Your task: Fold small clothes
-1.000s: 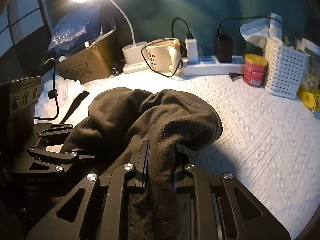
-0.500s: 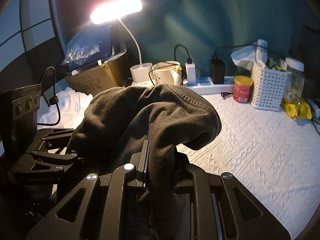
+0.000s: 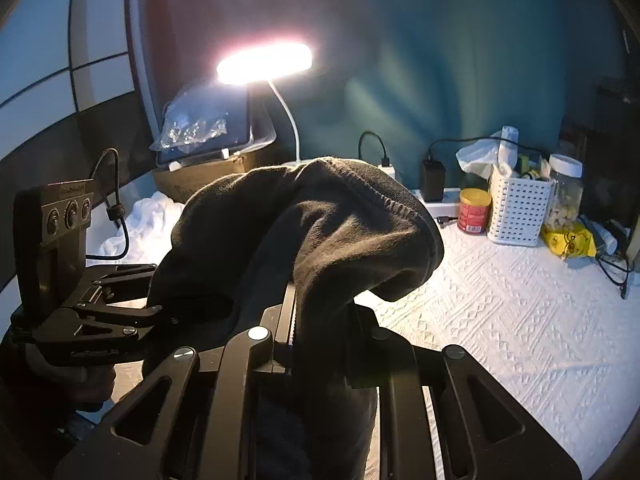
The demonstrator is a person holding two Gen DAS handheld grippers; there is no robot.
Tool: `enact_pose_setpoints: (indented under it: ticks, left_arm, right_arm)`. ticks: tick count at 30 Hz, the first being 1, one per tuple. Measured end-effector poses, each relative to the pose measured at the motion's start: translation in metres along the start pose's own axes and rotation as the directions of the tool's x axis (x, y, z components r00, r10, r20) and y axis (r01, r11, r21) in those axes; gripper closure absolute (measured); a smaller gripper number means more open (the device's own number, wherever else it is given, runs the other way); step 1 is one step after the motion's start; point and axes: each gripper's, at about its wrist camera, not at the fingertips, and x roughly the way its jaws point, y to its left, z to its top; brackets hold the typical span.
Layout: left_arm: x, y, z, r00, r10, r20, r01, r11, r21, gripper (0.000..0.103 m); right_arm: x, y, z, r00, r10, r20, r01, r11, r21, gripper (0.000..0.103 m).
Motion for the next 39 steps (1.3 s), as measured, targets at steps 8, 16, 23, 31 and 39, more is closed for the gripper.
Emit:
enact_pose_setpoints:
  ticks: [8, 16, 23, 31, 39]
  left_arm:
    - [-0.023, -0.012, -0.002, 0.999, 0.004, 0.050, -0.005, 1.000, 0.026, 0.077]
    - [-0.045, -0.019, -0.001, 0.996, -0.013, 0.088, 0.011, 1.000, 0.024, 0.077]
    - [-0.075, -0.033, 0.000, 0.986, 0.011, 0.165, -0.021, 0.998, 0.059, 0.077]
    - [-0.111, -0.037, 0.000, 0.969, 0.043, 0.242, -0.064, 0.995, 0.077, 0.077]
    - [-0.150, -0.029, -0.001, 0.943, 0.089, 0.322, -0.120, 0.990, 0.080, 0.077]
  right_arm:
    - [-0.024, 0.014, 0.001, 0.999, -0.005, 0.047, 0.006, 1.000, -0.012, 0.084]
    - [-0.049, 0.030, 0.004, 0.996, -0.008, 0.094, 0.012, 0.999, -0.044, 0.084]
    - [-0.074, 0.052, 0.011, 0.988, 0.005, 0.151, 0.010, 0.995, -0.098, 0.084]
    - [-0.101, 0.089, 0.022, 0.972, 0.045, 0.232, -0.003, 0.984, -0.181, 0.085]
    - [-0.116, 0.131, 0.037, 0.955, 0.094, 0.281, -0.015, 0.963, -0.271, 0.086]
